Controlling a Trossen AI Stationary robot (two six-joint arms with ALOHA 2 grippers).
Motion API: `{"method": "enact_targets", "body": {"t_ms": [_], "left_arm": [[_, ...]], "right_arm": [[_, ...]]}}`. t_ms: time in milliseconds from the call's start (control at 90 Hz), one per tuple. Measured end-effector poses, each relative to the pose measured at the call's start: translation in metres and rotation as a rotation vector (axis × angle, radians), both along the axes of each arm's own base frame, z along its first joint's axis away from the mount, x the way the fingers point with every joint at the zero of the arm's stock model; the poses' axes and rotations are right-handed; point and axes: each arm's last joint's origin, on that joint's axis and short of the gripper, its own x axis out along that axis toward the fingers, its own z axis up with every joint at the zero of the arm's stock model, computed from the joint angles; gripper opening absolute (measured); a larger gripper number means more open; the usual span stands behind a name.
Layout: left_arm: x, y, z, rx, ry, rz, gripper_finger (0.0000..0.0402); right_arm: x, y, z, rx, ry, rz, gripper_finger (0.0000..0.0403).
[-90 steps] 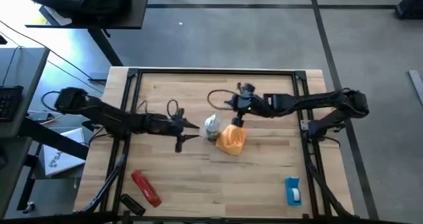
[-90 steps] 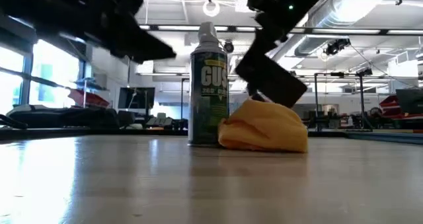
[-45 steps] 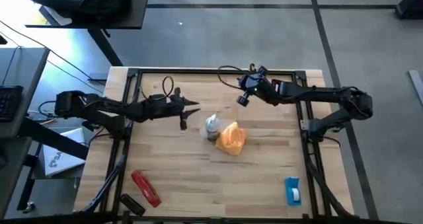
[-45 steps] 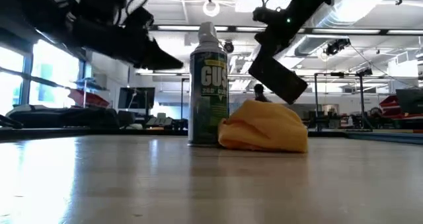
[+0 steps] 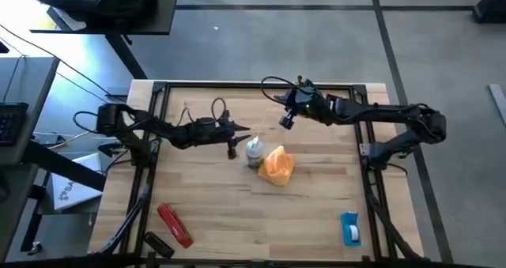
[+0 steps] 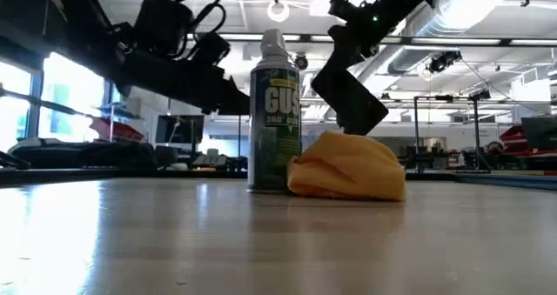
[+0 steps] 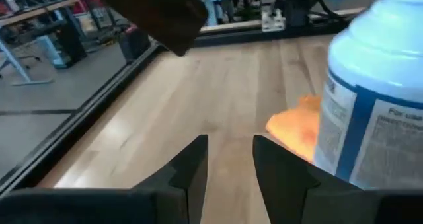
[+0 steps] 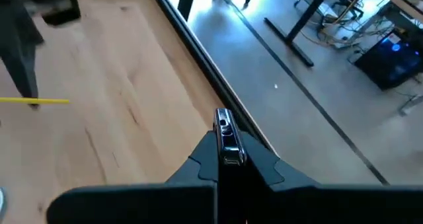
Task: Apply microfiber cloth
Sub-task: Spray the front and back of the black cellphone using the white spray bottle
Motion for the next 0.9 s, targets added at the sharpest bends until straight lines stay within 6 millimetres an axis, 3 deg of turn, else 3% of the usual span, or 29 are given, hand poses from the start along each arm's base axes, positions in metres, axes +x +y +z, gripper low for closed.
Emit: {"method": "enact_targets", "body": {"t_ms": [233,389,600,711,900], "left_arm": [[0.006,-0.015,-0.004,-0.067,0.033,-0.094,0.0101],[0.004,-0.036,-0.006,-0.159,0.090,-0.134,0.0101],[0.001,-0.057,-0.006,-0.156,0.127,-0.146,0.0101],[-0.006,-0.060,0.005,-0.161,0.142,-0.130,0.0101],[-0.032,-0.068,0.043,-0.150,0.146,-0.120,0.0101]], "right_arm": [[-0.003,0.005,-0.006,0.039,0.062,-0.005,0.0001],[-0.008,0.005,-0.012,0.106,0.093,-0.055,0.0001],[-0.005,0.007,-0.009,0.091,0.065,-0.023,0.0001],[-0.003,0.009,-0.008,0.127,0.050,0.063,0.0001],[0.002,0.011,-0.005,0.142,0.012,0.196,0.0001]]}}
